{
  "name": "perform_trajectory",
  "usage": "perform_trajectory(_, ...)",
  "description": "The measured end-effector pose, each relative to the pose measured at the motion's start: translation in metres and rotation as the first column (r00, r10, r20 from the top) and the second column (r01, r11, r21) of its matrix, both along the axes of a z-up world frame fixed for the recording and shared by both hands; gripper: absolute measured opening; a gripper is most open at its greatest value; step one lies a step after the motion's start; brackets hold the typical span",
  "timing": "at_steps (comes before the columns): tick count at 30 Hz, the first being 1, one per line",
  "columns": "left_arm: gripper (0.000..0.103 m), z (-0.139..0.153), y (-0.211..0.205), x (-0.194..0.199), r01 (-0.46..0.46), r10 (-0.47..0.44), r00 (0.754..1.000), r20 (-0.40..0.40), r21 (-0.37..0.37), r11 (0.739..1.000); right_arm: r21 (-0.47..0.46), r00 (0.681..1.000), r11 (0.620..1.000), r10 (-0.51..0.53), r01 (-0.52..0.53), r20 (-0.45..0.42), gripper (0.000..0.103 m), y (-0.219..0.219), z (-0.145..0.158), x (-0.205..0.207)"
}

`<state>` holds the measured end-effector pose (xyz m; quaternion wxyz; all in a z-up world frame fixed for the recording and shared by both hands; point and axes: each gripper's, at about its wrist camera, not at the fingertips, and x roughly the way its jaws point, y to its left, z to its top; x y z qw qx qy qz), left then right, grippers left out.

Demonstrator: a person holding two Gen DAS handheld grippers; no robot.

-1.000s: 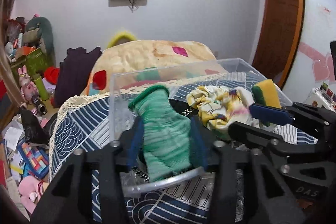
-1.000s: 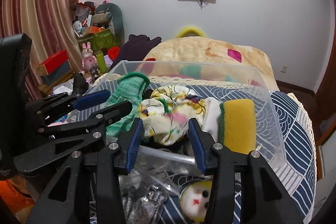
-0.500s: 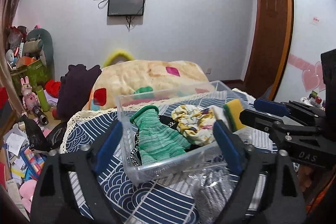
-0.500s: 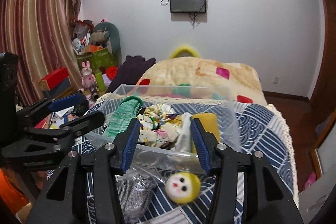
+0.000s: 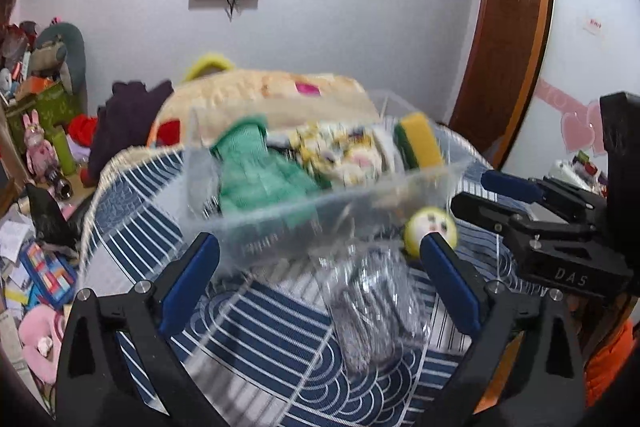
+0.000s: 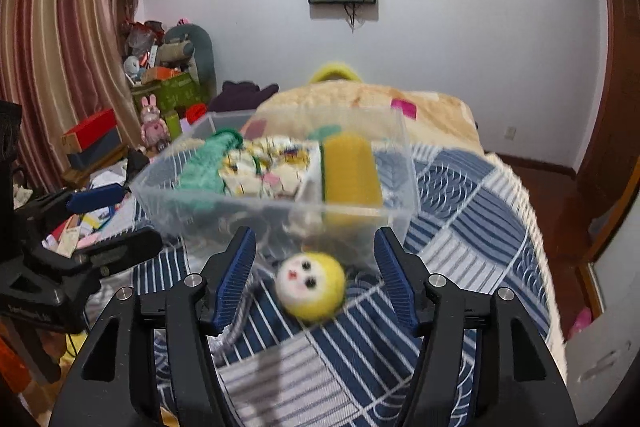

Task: Organize soft objects
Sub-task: 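Grasp the yellow felt doll with the right tool while the left tool grasps the bag of grey gloves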

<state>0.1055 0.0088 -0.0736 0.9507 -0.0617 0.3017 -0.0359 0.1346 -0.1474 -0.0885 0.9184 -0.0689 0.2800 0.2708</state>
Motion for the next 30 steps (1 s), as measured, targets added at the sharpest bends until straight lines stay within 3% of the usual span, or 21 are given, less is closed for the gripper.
perform_trajectory(6,0.102,-0.027,-0.008,0.008,0.038,-0.041,0.996,-0.079,-0.039,0.999,-0.026,0.998,1.000,-0.009,0.007,-0.060,0.058,-0.001,-0.026,0.004)
perform_trajectory(11,0.101,-0.043,-0.015,0.013,0.055,-0.064,0.991,-0.119,-0.077,0.995,0.005,0.992,1.000,0.010,-0.010,-0.125,0.058,-0.003,-0.039,0.010)
perform_trajectory(13,0.093,-0.047,-0.018,0.014,0.060,-0.068,0.991,-0.117,-0.077,0.995,0.006,0.992,1.000,0.013,-0.013,-0.125,0.058,-0.003,-0.039,0.009)
perform_trajectory(15,0.076,-0.051,-0.024,0.015,0.087,-0.098,0.986,-0.132,-0.083,0.993,0.004,0.992,1.000,0.021,-0.021,-0.124,0.058,-0.002,-0.040,0.007)
perform_trajectory(18,0.067,-0.053,-0.027,0.015,0.099,-0.109,0.987,-0.121,-0.087,0.991,-0.001,0.991,1.000,0.030,-0.030,-0.128,0.057,0.003,-0.042,0.005)
perform_trajectory(20,0.053,-0.054,-0.030,0.012,0.121,-0.131,0.985,-0.115,-0.088,0.989,-0.006,0.991,0.999,0.035,-0.036,-0.127,0.050,0.005,-0.044,0.006)
perform_trajectory(21,0.051,-0.054,-0.031,0.010,0.124,-0.133,0.985,-0.113,-0.085,0.989,-0.008,0.991,0.999,0.037,-0.038,-0.127,0.041,0.005,-0.045,0.006)
perform_trajectory(22,0.049,-0.053,-0.032,0.008,0.124,-0.132,0.986,-0.106,-0.080,0.989,-0.011,0.991,0.999,0.042,-0.043,-0.129,0.040,0.008,-0.045,0.006)
perform_trajectory(26,0.033,-0.052,-0.032,0.003,0.138,-0.148,0.984,-0.100,-0.101,0.985,-0.010,0.992,0.999,0.047,-0.048,-0.117,0.038,0.008,-0.043,0.005)
perform_trajectory(30,0.029,-0.045,-0.027,-0.004,0.134,-0.144,0.985,-0.095,-0.111,0.985,-0.004,0.993,0.998,0.054,-0.055,-0.105,0.038,0.006,-0.039,0.002)
